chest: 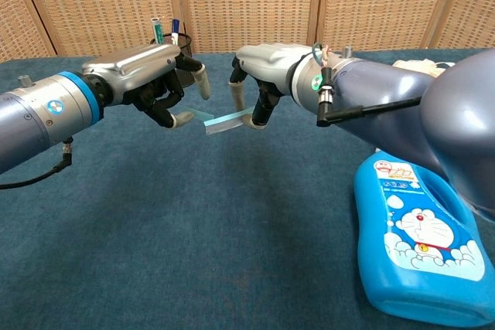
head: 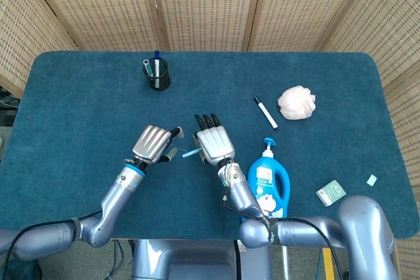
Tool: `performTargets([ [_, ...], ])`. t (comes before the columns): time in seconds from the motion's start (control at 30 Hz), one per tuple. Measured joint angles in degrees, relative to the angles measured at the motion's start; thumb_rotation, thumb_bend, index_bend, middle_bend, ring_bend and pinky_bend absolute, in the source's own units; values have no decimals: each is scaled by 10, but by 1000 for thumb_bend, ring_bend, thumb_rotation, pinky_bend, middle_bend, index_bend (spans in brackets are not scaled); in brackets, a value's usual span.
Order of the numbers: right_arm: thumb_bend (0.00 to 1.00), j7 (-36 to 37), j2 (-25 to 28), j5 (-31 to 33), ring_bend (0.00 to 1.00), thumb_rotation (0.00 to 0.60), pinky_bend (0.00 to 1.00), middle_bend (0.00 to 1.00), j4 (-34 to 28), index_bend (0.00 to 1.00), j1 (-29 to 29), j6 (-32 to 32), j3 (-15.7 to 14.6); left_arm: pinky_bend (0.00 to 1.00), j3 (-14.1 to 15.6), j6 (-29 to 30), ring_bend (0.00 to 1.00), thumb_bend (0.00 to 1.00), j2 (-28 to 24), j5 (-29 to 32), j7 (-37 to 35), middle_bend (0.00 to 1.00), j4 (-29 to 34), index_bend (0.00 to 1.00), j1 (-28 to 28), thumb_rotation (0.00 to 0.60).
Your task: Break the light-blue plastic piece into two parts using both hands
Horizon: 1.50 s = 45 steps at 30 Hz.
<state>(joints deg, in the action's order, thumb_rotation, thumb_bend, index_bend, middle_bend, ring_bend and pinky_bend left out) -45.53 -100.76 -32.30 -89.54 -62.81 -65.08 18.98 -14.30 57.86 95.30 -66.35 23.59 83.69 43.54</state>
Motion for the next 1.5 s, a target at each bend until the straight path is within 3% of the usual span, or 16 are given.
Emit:
performTargets([
  [0.3, 517, 2, 9, 4, 0, 600, 0, 65, -4, 606, 3, 2, -1, 1000, 6, 7, 1000, 404, 21, -3, -12, 898, -18, 442, 8, 600],
  [0.7, 517, 6, 15, 3, 0, 600, 0, 66, -9, 606, 6, 2, -3, 1000, 8, 20, 1000, 446, 36, -7, -13, 900, -29, 573, 12, 600],
  [1.03, 517, 9, 22, 2, 0, 600, 0, 66, -8, 606, 9, 1, -5, 1000, 7, 22, 1000, 490, 44, 6, -9, 907, -43, 738, 13, 600],
  [1.5, 517, 20, 34, -3, 0, 600, 0, 66, 12, 608, 22, 11, -18, 1000, 25, 25, 1000, 533, -12, 4, -76, 908, -91, 768, -28, 600],
])
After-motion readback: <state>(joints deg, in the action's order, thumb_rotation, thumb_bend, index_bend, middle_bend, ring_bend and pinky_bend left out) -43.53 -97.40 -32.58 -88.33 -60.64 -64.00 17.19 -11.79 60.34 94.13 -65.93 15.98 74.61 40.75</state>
